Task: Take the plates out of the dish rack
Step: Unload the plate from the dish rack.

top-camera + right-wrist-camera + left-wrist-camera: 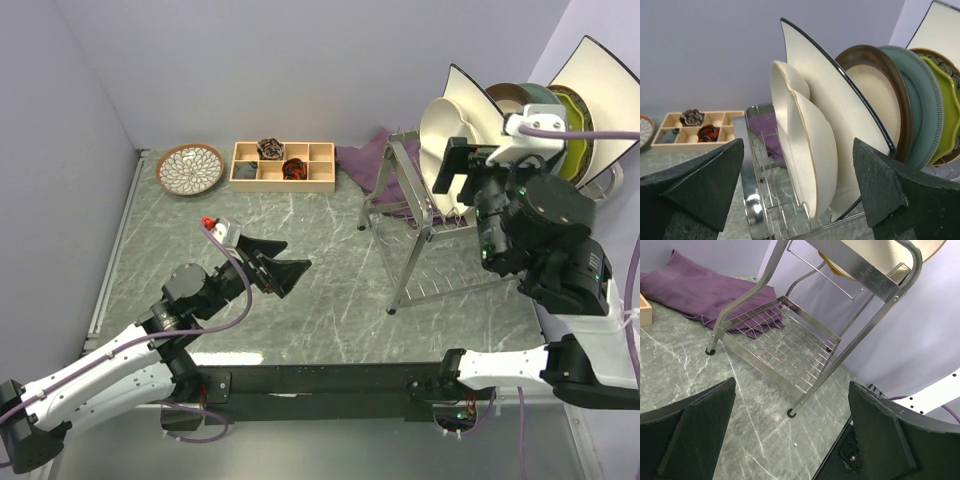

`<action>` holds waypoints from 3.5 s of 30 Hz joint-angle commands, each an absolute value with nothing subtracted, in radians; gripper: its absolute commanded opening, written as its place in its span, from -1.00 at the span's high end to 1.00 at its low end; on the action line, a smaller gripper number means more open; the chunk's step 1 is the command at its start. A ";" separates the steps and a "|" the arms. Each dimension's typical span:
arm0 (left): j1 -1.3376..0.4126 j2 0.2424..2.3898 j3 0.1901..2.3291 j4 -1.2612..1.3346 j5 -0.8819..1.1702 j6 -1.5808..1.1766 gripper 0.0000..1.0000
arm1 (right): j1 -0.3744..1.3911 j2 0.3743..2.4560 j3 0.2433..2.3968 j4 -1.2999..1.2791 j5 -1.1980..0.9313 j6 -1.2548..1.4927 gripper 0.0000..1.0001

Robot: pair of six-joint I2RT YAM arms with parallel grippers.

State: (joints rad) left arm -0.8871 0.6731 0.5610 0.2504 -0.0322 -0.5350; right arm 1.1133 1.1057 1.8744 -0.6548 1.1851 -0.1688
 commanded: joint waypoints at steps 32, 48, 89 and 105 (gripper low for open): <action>-0.897 0.663 0.554 0.308 -0.052 -0.528 -0.99 | 0.890 1.157 1.775 -0.709 1.278 -0.169 0.00; -0.897 0.653 0.549 0.308 -0.051 -0.531 -0.99 | 0.850 1.115 1.680 -0.581 1.247 -0.271 0.28; -0.899 0.652 0.554 0.299 -0.067 -0.531 -0.99 | 0.902 1.201 1.732 0.159 1.193 -0.980 1.00; -0.899 0.650 0.554 0.298 -0.066 -0.534 -0.99 | 0.927 1.209 1.782 0.080 1.121 -0.911 1.00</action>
State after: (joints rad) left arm -0.8936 0.6643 0.5591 0.2649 -0.0586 -0.5358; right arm 0.8986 1.2274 1.7016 -0.0769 1.2160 -0.9573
